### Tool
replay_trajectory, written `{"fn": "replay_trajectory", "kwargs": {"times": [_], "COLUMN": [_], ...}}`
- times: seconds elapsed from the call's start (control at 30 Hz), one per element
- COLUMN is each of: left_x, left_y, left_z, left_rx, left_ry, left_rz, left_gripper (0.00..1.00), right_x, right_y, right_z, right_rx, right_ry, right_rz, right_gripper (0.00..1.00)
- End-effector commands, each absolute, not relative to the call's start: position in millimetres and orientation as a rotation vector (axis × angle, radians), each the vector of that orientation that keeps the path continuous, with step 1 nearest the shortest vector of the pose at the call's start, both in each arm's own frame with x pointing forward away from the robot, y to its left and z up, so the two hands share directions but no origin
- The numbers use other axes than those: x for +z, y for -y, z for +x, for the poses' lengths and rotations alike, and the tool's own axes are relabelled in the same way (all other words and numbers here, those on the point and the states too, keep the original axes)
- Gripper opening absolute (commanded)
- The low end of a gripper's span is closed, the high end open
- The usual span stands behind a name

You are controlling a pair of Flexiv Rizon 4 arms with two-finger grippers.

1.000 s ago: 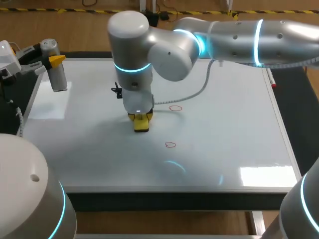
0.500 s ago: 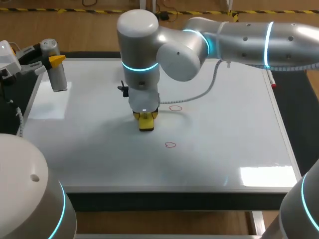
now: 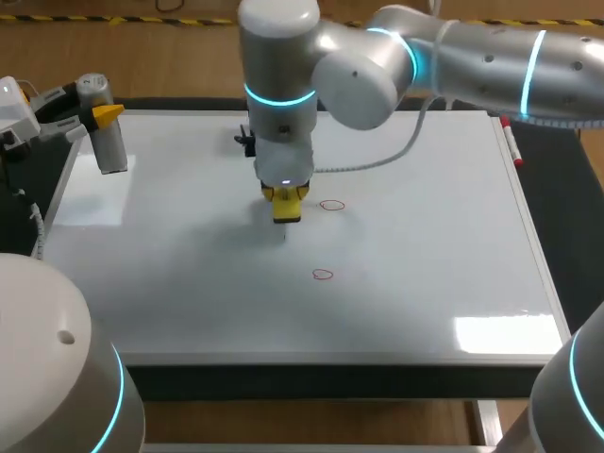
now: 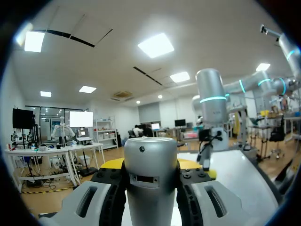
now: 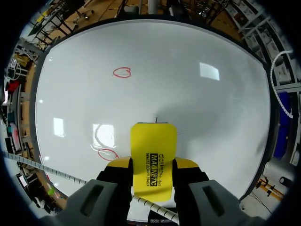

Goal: Pick up the inspection probe, press it on each red-marked spot on the whiteboard one by one, put down the probe, pick up the eraser, and wipe off all the red marks.

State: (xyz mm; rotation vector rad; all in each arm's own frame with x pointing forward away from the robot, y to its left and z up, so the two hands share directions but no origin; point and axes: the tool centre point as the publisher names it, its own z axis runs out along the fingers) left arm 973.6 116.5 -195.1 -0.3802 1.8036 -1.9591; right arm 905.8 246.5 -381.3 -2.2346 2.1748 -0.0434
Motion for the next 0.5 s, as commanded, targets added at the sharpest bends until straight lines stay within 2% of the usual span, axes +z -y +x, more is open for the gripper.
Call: {"fn": "replay_trajectory", "kwargs": {"times": [0.03, 0.5], "left_x": [-194.0, -194.0], "left_y": [-116.5, -116.5], "left_z": [973.2, 973.2], "left_rx": [-1.957, -1.957], "left_ry": [-1.803, -1.803], "left_rz": [-0.381, -0.381], "left_gripper": [0.0, 0.0], "right_x": [-368.0, -354.8], "right_y": [-228.0, -147.1], "right_z": [908.2, 953.9], "right_rx": [-0.044, -0.085], "right_ry": [-2.163, -2.31], "right_rz": [-2.224, -2.073], "right_gripper": [0.0, 0.0]}}
